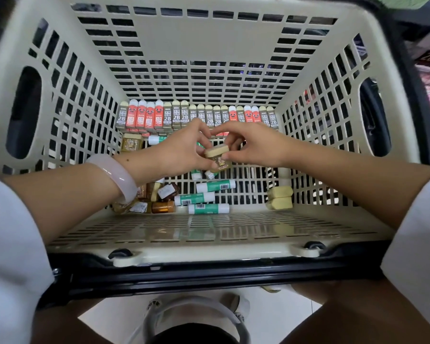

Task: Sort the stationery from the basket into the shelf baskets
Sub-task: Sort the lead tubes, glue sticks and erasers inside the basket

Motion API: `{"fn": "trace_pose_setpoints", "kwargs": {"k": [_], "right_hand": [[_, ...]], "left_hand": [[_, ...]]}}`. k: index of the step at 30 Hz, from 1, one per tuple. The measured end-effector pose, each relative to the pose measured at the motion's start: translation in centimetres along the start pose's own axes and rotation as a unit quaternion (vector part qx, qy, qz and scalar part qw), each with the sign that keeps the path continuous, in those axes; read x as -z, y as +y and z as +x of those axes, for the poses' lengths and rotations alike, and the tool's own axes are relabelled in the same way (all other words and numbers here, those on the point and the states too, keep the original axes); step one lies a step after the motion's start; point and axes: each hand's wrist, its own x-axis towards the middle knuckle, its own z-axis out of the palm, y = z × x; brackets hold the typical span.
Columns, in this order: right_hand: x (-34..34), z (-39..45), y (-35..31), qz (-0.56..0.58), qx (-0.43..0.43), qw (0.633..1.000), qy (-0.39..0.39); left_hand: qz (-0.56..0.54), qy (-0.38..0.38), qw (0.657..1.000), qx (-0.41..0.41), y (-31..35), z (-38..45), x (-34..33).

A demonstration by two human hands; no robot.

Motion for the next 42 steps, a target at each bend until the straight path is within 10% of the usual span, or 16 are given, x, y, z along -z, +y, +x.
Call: {"fn": "trace_pose_setpoints", "kwargs": {"k": [5,8,12,15,20,25,28,32,37,42], "right_hand": [[0.0,-0.1,-0.4,-0.036,0.007,0.999,0.000],[0.6,-0.3,0.2,-0.172,-0.027,0.984,-0.039],[1.3,-0.8,1.3,-0.364,-0.066,0.919,-0.138],[1.1,-1.1,1.7,-0.388,-0.109,0.891,-0.209],[1.0,-1.5,2.4,-0.365,-0.167,0.853,-0.332],[0.8,-1.1,2.0,-0.359,-0.137,0.879,-0.283],[0.6,-0.4,1.0,-0.134,-0.096,0.974,-0.153],[0.4,-0.4,-0.8,0.144,-0.074,0.983,-0.087],[0.9,-0.3,-0.6,-0.049,-0.039,0.997,-0.044],[1.9,-0.9,0.9,-0.370,-0.122,0.912,-0.129]], "left_hand": [[-0.020,-0.001,1.000,-0.017,0.1,0.2,0.4],[0.150,-0.046,0.987,0.021,-0.7,0.5,1.3],[0.478,-0.207,0.852,0.058,-2.8,-0.2,1.3],[0.526,-0.261,0.806,0.081,-3.7,-0.4,0.9],[0.527,-0.222,0.820,0.033,-3.3,0.1,1.1],[0.493,-0.155,0.856,0.014,-2.9,0.2,1.2],[0.303,-0.061,0.951,0.001,-1.6,0.6,1.5],[0.028,-0.002,1.000,0.000,-0.5,0.4,1.2],[0.190,0.010,0.981,-0.027,-1.3,0.7,1.4],[0.475,0.013,0.880,-0.025,-4.1,1.0,3.0]]}}
